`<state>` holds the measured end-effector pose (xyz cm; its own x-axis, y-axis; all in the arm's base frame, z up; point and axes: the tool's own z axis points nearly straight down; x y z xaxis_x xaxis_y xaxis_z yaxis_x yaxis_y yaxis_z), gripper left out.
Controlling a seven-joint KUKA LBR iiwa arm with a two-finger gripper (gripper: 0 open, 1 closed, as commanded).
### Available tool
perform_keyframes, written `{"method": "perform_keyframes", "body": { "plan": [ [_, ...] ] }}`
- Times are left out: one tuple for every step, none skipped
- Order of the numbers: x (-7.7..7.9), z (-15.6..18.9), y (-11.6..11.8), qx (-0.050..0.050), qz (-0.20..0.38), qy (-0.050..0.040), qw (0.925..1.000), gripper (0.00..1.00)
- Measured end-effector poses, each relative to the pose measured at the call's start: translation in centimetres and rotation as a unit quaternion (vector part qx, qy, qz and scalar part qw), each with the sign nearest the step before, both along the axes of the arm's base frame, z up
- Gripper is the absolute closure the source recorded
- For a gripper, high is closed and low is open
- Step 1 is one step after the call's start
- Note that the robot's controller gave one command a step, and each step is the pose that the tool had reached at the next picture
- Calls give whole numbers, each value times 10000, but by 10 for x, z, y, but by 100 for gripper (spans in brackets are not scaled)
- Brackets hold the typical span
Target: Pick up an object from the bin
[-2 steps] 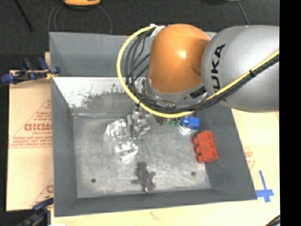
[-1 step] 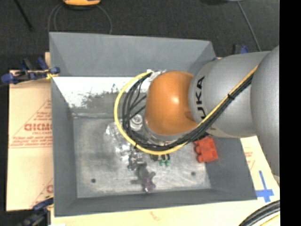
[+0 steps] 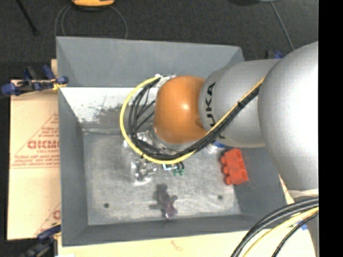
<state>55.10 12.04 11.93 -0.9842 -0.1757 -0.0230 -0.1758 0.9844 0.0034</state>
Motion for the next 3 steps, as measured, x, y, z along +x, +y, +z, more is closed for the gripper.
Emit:
{"method": "perform_keyframes", "body": {
  "plan": [
    [-4, -4, -1, -21, -1, 99, 9999, 0],
    [-75, 30, -42, -47, 145, 111, 9998, 0],
    [-60, -46, -73, -45, 1322, 41, 9912, 0]
  ]
}}
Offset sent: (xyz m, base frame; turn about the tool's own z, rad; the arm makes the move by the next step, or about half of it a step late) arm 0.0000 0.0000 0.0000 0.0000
